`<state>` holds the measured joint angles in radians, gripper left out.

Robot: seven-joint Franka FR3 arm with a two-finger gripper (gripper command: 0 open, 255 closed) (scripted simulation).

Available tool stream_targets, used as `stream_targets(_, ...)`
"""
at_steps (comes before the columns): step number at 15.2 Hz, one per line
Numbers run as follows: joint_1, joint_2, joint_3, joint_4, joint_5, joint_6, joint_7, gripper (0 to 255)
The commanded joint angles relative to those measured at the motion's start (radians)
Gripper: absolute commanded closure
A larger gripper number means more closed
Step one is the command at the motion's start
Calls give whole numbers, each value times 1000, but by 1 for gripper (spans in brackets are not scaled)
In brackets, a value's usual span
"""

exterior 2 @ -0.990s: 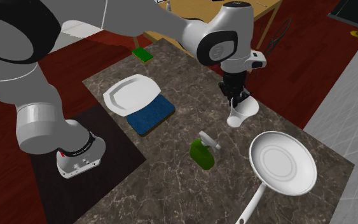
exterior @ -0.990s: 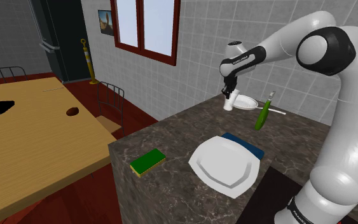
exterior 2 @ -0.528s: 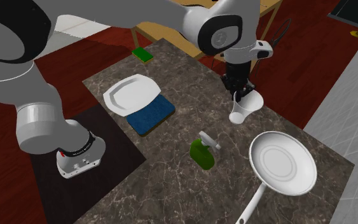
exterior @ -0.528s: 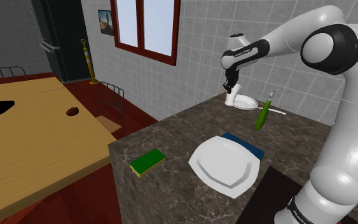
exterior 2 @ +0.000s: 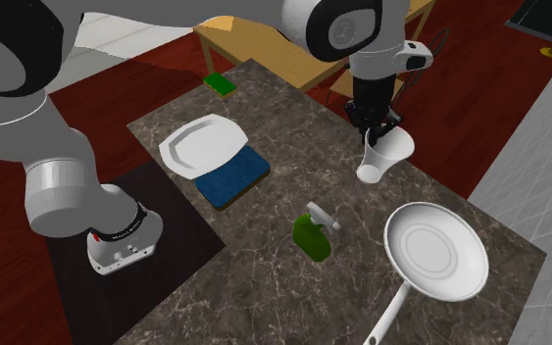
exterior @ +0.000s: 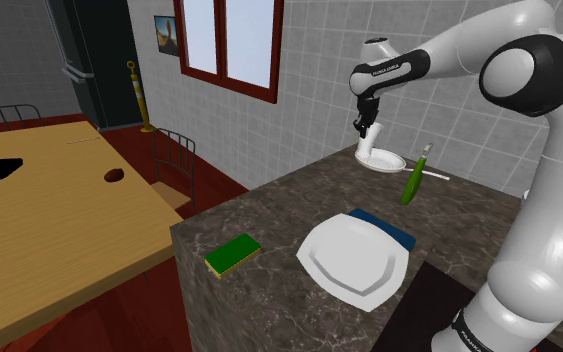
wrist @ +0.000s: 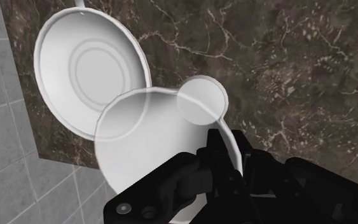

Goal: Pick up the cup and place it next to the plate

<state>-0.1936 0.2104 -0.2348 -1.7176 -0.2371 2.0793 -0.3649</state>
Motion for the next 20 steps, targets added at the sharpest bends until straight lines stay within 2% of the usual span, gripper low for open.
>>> stream_targets(1, 0, -4, 0, 24, 3, -28, -8, 255)
stream_targets(15, 0, -10, 1, 201, 18, -206, -51, 255)
stream_targets(20, 62, -179, 35, -6, -40, -190, 58, 255)
